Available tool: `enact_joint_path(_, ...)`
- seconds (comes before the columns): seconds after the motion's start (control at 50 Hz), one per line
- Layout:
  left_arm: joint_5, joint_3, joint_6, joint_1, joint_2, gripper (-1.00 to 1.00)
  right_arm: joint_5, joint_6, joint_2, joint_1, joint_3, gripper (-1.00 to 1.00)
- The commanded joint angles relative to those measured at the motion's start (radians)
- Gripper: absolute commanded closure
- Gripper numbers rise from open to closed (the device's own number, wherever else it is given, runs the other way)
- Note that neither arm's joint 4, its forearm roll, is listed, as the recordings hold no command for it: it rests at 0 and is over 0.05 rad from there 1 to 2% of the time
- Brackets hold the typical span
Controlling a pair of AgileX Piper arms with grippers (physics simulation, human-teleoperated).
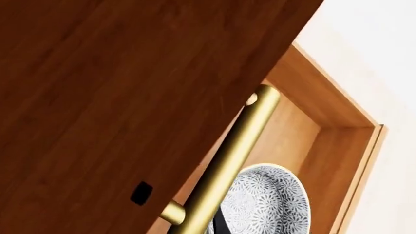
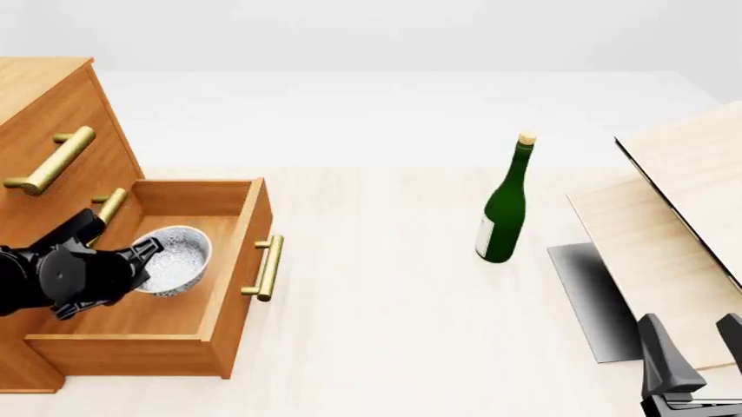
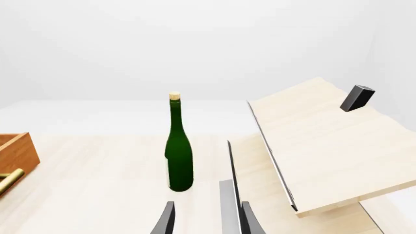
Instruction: Put the bowl in the bottom drawer of the cabinet and close it.
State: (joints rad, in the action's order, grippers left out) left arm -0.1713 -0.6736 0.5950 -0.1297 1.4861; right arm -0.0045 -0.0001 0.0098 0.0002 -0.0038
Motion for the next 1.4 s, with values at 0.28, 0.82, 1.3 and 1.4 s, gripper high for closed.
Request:
enact_joint_path(0.28, 0.064, 0.046, -0.007, -0.018, 0.070, 1.00, 0.000, 0.000, 0.000, 0.000, 0.000, -1.00)
enact_joint_path(0.82, 0.083, 0.052, 0.002, -0.017, 0.096, -1.00, 0.000, 0.000, 0.000, 0.000, 0.000, -1.00)
enact_joint_path(1.3, 0.037, 0.033, -0.044, -0.056, 0.046, -1.00, 0.000, 0.000, 0.000, 0.000, 0.000, -1.00)
enact_joint_path(1.4, 0.021, 0.038, -0.040, -0.045, 0.007, -1.00, 0.000, 0.000, 0.000, 0.000, 0.000, -1.00)
